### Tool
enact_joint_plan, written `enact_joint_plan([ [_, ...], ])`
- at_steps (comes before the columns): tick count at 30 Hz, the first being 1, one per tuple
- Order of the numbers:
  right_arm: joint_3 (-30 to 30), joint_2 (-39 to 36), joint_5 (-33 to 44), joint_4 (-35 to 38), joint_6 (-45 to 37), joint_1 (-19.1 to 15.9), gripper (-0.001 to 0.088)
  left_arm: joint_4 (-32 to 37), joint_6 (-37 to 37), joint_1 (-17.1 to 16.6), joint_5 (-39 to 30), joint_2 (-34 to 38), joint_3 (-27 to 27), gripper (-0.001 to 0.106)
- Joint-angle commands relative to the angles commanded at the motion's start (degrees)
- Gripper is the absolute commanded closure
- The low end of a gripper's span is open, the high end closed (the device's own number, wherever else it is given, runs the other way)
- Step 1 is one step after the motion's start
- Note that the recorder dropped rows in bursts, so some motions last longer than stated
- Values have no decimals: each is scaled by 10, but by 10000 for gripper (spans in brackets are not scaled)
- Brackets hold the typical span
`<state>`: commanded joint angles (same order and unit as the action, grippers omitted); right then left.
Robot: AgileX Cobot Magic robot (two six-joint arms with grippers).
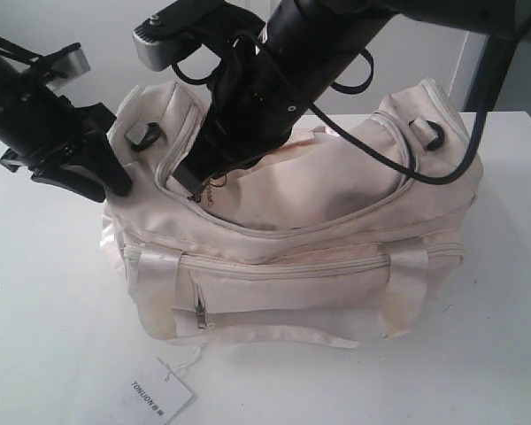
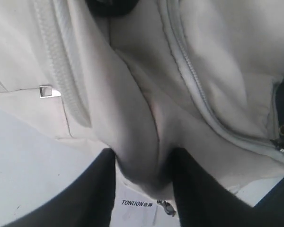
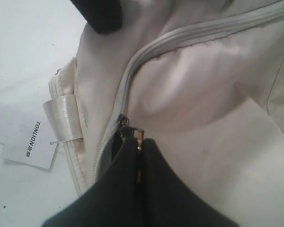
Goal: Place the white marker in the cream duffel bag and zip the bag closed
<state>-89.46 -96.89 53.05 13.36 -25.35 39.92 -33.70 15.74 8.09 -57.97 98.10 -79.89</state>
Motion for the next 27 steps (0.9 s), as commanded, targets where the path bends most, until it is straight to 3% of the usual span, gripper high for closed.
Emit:
enact_joint_plan([
  [6,0,0,11,0,0,0,868,1,12,0,2,0,5,1053],
  [15,0,5,71,-13,0,0,868,27,38,0,5,0,5,1053],
  [27,0,39,107,-86,0,0,868,81,38,0,12,0,5,1053],
])
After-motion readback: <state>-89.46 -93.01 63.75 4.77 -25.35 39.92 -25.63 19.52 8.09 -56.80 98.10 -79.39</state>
